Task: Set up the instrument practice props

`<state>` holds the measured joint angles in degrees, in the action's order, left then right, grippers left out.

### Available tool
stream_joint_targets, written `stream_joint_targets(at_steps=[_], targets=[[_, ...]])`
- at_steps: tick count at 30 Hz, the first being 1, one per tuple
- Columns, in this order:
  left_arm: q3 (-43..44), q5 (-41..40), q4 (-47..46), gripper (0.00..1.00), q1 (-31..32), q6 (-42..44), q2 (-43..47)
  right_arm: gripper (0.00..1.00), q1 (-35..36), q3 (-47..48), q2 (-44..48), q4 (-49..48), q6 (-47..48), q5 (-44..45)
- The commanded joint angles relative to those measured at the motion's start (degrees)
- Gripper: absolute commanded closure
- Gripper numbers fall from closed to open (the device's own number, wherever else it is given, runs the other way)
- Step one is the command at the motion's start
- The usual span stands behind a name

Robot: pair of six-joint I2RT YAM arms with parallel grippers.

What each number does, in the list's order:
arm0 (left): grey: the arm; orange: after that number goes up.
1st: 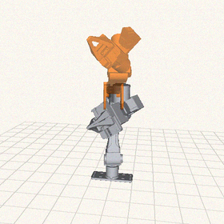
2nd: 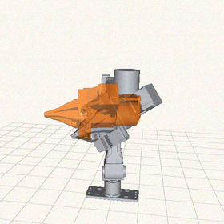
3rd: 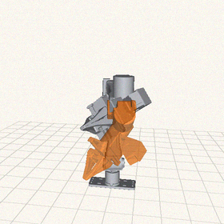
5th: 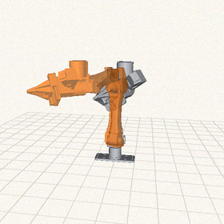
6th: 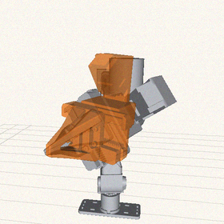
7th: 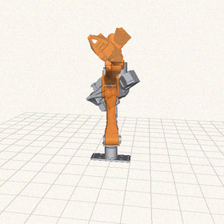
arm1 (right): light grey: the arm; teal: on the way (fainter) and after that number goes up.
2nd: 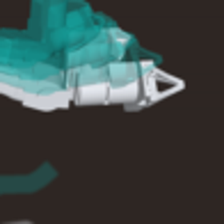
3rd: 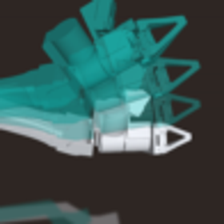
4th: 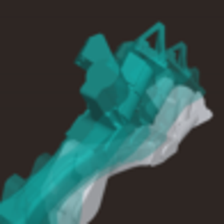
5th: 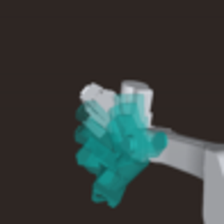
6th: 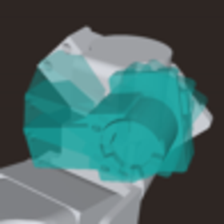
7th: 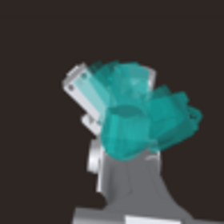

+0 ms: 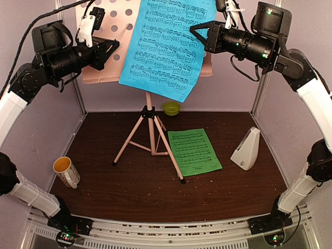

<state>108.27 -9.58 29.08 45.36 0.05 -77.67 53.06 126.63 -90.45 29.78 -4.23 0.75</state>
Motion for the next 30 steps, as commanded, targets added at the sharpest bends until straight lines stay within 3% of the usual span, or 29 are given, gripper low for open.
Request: stream_joint_targets(at_steps=[1, 10, 17, 30], targets=[[-1.3, -1.1, -5.3, 1.00, -0.2, -0.2, 1.9, 1.00, -0.4, 1.8, -0.1, -1.4, 0.9, 2.0], [-14.1, 1.5, -23.8, 1.00, -0.2, 2.1, 7.9, 1.00, -0.4, 2.2, 0.0, -4.7, 1.8, 1.7], [-18.1, 5.9, -33.0, 1.00, -0.2, 2.3, 8.6, 1.00, -0.4, 3.9, -1.8, -7.3, 6.3, 1.5], [-19.0, 13.0, -34.1, 1.00, -0.6, 3.5, 7.2, 1.00, -0.4, 8.0, -6.8, -12.0, 18.9, -8.7]])
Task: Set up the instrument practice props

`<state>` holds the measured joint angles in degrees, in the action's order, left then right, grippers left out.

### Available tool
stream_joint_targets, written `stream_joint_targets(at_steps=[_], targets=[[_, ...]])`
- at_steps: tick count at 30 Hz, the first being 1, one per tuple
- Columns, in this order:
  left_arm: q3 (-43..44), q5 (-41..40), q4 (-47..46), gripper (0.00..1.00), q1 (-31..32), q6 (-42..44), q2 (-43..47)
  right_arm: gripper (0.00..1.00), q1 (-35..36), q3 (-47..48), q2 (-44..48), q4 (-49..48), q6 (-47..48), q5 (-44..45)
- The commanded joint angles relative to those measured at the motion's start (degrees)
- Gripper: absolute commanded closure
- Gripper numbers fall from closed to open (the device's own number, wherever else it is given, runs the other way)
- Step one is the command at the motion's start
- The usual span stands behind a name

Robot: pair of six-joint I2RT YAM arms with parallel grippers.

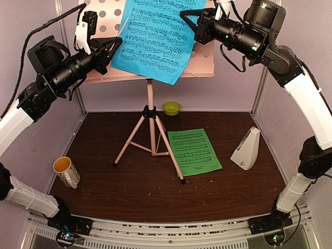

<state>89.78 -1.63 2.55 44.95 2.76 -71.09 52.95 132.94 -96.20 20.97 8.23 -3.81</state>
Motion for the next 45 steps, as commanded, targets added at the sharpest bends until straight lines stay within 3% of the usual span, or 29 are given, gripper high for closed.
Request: stream_joint_targets(at_steps=[1, 20, 40, 45], targets=[[-1.1, 5.5, -7.9, 1.00, -0.2, 0.7, 0.9, 1.00, -0.3, 2.2, -1.5, -3.4, 7.6, -4.4], [-1.9, 9.0, -8.3, 1.00, -0.8, 0.0, 0.8, 1.00, -0.1, 8.6, -9.9, -12.2, 18.8, -14.6], [-2.2, 9.8, -8.7, 1.00, -0.9, -0.3, 0.6, 1.00, 1.2, 8.1, -12.9, -14.7, 27.0, -14.6], [-2.5, 9.7, -8.9, 1.00, -0.9, -0.4, 0.7, 0.93, 1.3, 7.8, -13.1, -16.8, 26.2, -13.6]])
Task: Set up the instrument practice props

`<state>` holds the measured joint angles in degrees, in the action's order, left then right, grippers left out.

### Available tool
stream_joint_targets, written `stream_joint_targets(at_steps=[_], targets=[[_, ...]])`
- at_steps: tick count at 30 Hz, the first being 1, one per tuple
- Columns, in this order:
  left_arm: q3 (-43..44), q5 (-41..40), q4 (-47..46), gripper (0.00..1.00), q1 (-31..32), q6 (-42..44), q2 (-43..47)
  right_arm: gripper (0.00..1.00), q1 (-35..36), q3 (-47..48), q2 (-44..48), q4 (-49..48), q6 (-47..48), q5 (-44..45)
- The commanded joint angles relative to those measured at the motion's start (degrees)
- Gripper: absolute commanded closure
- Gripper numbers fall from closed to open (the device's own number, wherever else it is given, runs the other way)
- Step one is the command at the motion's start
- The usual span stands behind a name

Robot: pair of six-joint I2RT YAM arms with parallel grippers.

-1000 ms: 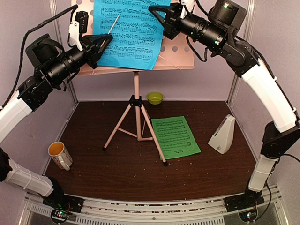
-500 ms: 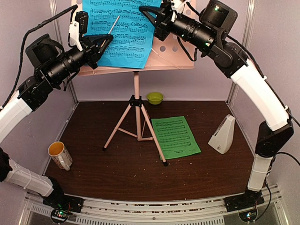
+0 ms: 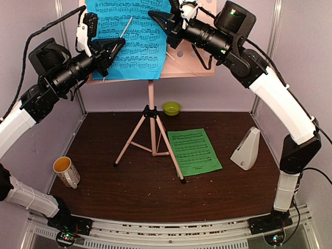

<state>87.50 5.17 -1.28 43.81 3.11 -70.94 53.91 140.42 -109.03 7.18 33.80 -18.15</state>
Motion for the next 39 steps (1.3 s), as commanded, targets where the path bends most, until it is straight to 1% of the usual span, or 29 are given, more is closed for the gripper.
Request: stream_joint_targets(at_steps=[1, 5, 9, 13, 18, 27, 39], targets=[[-0.3, 2.9, -5.1, 1.00, 0.2, -0.7, 0.5, 0.94, 0.3, 0.3, -0.3, -3.8, 0.7, 1.1], [-0.3, 3.0, -5.2, 1.00, 0.2, -0.9, 0.6, 0.95, 0.4, 0.5, -1.0, -6.2, 1.2, 1.5], [-0.5, 2.9, -5.1, 1.00, 0.2, -0.8, 0.8, 0.92, 0.7, 0.3, -2.0, -8.1, 2.1, 0.7], [-0.7, 2.7, -5.1, 1.00, 0.2, -0.8, 1.1, 0.97, 0.9, 0.3, -2.9, -9.6, 1.5, 0.4], [-0.8, 3.0, -5.1, 1.00, 0.2, -0.7, 1.2, 1.00, 1.7, 0.1, -3.7, -9.7, 2.2, 0.8], [-1.4, 3.0, -5.6, 1.00, 0.2, -0.8, 1.6, 1.00, 1.8, -0.9, -3.8, -10.7, 2.5, 1.1], [-1.2, 1.4, -5.6, 1.00, 0.2, -1.9, 1.2, 0.99, 1.8, -0.8, -4.7, -14.4, 5.9, 2.9]])
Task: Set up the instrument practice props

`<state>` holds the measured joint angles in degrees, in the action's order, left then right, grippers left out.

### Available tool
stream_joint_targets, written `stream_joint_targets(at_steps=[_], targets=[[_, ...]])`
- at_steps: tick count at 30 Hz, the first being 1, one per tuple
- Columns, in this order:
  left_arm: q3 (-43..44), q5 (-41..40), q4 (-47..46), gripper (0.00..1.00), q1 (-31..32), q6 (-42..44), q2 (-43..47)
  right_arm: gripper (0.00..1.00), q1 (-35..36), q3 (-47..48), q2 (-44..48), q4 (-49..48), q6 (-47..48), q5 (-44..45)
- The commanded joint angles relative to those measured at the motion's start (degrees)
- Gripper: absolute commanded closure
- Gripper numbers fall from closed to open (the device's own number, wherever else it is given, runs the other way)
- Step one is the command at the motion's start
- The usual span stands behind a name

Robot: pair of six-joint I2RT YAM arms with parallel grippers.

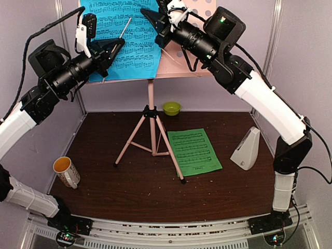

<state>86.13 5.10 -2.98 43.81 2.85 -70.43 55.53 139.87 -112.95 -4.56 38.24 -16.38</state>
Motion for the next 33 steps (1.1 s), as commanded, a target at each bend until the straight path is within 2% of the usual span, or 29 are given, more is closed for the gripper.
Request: stream_joint_targets(at_steps=[1, 33], targets=[[0.2, 1.4, -3.8, 1.00, 0.2, -1.8, 0.7, 0.98, 0.2, -0.4, -0.9, -3.0, 1.4, 1.1], [0.9, 4.3, -4.2, 1.00, 0.2, -1.6, 0.2, 0.96, 0.2, -1.7, -2.4, -6.7, 0.1, 0.2]])
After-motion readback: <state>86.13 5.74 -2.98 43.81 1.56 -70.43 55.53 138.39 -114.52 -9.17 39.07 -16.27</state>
